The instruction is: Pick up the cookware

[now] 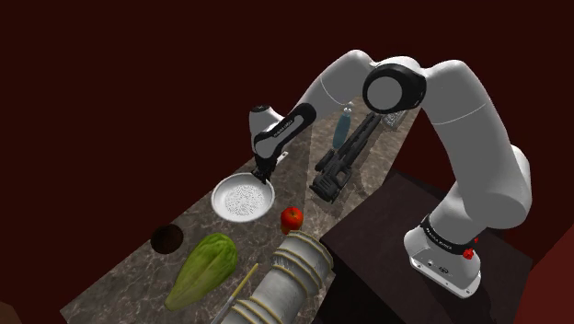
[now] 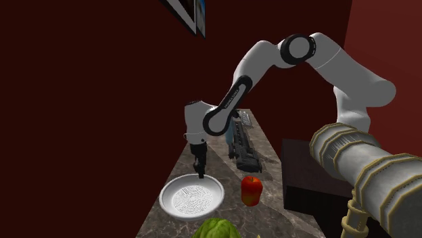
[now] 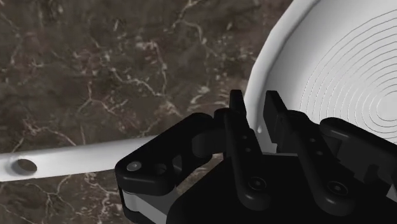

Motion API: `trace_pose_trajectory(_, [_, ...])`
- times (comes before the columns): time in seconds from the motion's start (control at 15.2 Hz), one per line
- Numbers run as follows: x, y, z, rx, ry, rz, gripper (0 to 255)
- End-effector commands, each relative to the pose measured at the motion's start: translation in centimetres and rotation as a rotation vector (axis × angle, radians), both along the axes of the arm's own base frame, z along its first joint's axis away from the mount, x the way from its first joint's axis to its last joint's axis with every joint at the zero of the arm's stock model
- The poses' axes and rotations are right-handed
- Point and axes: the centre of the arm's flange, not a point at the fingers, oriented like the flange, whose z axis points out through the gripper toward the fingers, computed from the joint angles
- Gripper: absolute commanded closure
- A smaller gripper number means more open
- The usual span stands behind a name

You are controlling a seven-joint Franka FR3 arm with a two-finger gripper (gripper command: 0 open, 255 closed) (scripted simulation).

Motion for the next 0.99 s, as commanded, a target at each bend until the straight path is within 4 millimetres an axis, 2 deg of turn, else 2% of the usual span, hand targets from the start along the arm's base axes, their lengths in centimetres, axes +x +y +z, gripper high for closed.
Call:
trace_pose_trajectory(0.0, [-0.1, 0.0, 1.0, 0.0, 0.0, 0.0, 255])
trace_pose_trajectory(0.79, [-0.1, 0.0, 7.3, 0.0, 0.0, 0.0, 255])
trace_pose_trajectory(0.92, [-0.1, 0.0, 7.4, 0.0, 0.0, 0.0, 255])
